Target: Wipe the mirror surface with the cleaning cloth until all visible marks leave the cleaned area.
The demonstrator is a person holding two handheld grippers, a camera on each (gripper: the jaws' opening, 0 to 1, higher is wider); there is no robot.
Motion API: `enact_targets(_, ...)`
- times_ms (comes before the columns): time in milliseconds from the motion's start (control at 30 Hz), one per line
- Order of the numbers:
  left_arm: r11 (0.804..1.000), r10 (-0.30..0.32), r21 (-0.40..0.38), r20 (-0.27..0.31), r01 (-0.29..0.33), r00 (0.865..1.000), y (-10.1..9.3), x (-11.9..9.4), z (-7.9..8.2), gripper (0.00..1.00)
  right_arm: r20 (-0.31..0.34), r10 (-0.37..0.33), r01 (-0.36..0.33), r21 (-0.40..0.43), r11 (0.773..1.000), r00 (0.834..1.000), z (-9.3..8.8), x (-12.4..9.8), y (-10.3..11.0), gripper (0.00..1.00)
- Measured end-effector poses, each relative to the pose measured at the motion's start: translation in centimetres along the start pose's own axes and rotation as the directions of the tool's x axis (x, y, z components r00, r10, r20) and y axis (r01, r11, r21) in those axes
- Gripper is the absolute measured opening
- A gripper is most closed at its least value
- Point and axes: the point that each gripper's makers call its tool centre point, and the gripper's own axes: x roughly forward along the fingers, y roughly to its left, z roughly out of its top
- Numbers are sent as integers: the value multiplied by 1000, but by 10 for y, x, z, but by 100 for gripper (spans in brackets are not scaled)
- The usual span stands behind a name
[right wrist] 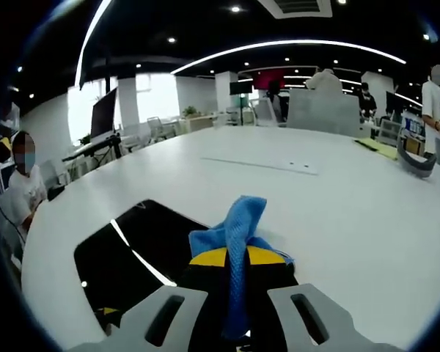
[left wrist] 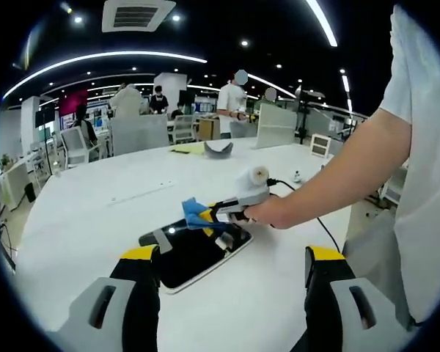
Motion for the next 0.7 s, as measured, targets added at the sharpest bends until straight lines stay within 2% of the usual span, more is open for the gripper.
enact_targets(267, 1000, 5, -4, 13, -5, 1000, 0, -6, 1, 82, -8, -3, 3, 8, 1000, 1000, 1, 4, 1, 3)
enact_targets(367, 999, 10, -49, 34, -9, 999, 2, -9, 3, 82, -11, 1, -1, 10, 1000, 1000, 1, 3, 3, 3)
enact_targets(700, 999, 27, -37, 37, -25, 999, 6, -14, 5, 81, -19, 22, -21, 19, 1000, 1000, 2, 4, 9, 3)
